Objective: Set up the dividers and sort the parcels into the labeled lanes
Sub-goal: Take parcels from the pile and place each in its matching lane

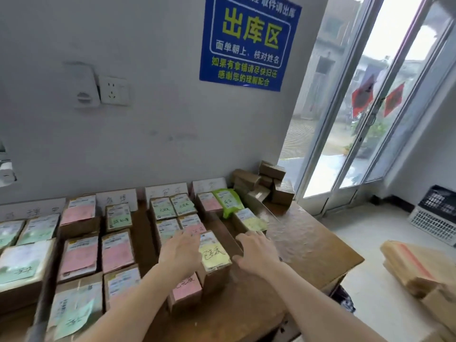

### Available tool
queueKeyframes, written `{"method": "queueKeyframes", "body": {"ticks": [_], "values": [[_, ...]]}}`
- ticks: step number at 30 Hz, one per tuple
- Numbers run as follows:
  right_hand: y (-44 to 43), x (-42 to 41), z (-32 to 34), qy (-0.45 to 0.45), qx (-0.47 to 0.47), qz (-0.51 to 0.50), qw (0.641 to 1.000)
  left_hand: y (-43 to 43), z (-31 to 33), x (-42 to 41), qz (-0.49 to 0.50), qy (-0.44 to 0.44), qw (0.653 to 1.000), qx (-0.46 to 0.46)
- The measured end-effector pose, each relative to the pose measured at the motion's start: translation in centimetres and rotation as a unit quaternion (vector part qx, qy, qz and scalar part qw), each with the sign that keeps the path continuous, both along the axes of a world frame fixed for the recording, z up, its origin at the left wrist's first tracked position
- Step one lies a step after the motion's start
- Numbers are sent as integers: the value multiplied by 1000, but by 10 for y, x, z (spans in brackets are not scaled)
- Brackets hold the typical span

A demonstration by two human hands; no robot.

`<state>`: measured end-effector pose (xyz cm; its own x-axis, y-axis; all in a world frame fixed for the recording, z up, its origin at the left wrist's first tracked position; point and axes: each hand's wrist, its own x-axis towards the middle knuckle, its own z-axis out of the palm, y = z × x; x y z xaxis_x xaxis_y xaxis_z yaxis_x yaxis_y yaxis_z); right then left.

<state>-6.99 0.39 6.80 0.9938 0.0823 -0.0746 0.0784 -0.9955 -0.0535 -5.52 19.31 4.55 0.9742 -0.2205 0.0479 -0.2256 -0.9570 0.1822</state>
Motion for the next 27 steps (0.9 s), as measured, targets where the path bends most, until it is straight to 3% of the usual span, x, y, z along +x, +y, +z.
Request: {"method": "queueKeyframes", "body": {"ticks": [13, 27], "values": [[-186, 52, 1, -9, 30, -69, 997, -187, 6, 77, -55, -16, 998, 36], [-310, 216, -15, 5, -7, -36, 999, -306, -14, 240, -11, 5, 1000, 9]]}}
